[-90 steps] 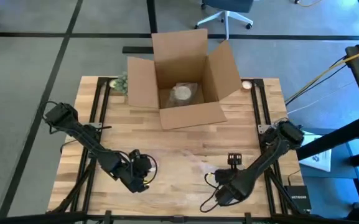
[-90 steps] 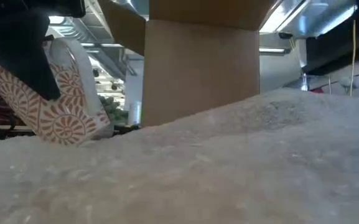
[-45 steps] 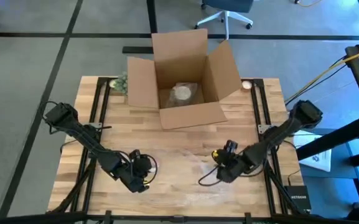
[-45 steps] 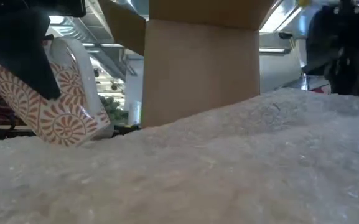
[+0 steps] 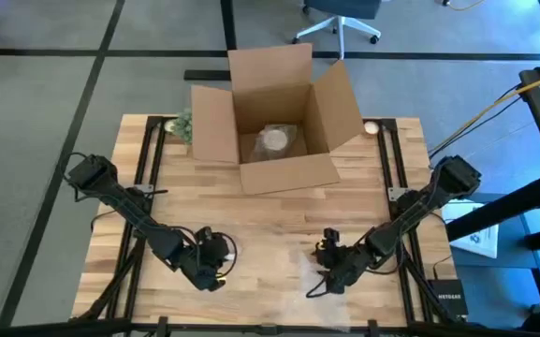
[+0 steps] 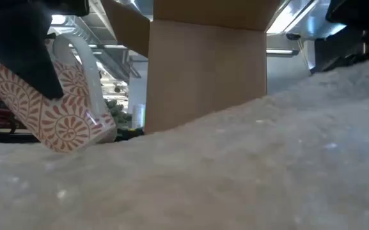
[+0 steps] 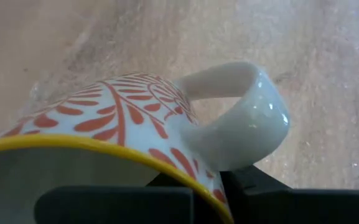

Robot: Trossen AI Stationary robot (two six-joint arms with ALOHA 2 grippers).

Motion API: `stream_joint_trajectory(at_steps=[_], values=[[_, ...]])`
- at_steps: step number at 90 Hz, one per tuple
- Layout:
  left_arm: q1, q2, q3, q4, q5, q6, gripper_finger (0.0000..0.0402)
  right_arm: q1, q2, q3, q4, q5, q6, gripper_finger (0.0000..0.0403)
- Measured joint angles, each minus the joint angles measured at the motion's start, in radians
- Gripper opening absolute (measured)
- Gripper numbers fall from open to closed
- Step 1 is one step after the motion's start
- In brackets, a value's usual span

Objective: Wrap mug
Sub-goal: Wrap the orange mug with transparent bubble wrap

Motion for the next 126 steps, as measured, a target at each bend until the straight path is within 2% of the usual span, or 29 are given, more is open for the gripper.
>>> stream_joint_trajectory(at_steps=[16, 24, 32, 55, 62, 69, 77, 87, 106, 116, 126], values=[[0.000, 0.000, 0.000, 0.000, 0.000, -0.011, 0.0002, -0.020, 0.118, 0.001, 0.033, 0.028, 0.003, 0.0227], [0.000, 0.000, 0.000, -0.001, 0.003, -0.014, 0.0002, -0.018, 0.147, 0.018, 0.007, 0.028, 0.029, 0.0214], [0.001, -0.001, 0.001, -0.001, 0.011, -0.016, 0.0002, -0.018, 0.156, 0.050, -0.100, 0.004, 0.036, 0.0177], [0.000, -0.001, 0.001, -0.004, 0.021, -0.022, 0.0002, -0.026, 0.128, 0.138, -0.601, -0.022, 0.023, 0.0023], [-0.001, -0.001, 0.002, -0.004, 0.021, -0.020, 0.0002, -0.025, 0.119, 0.154, -0.705, -0.025, 0.022, 0.0006], [0.000, -0.001, 0.002, -0.004, 0.023, -0.016, 0.0002, -0.025, 0.116, 0.169, -0.700, -0.032, 0.023, 0.0017], [-0.001, -0.001, 0.002, -0.005, 0.023, -0.017, 0.0002, -0.025, 0.103, 0.194, -0.538, -0.050, 0.018, 0.0042], [-0.001, -0.001, 0.002, -0.004, 0.025, -0.018, 0.0002, -0.024, 0.107, 0.202, -0.335, -0.113, -0.066, 0.0082], [-0.001, -0.001, 0.002, -0.004, 0.025, -0.016, 0.0002, -0.025, 0.111, 0.208, -0.046, -0.085, -0.185, 0.0159], [-0.001, -0.001, 0.002, -0.004, 0.026, -0.015, 0.0002, -0.025, 0.142, 0.209, 0.002, -0.080, -0.225, 0.0180], [-0.001, -0.001, 0.002, -0.004, 0.027, -0.015, 0.0002, -0.025, 0.210, 0.208, 0.011, -0.056, -0.217, 0.0183]])
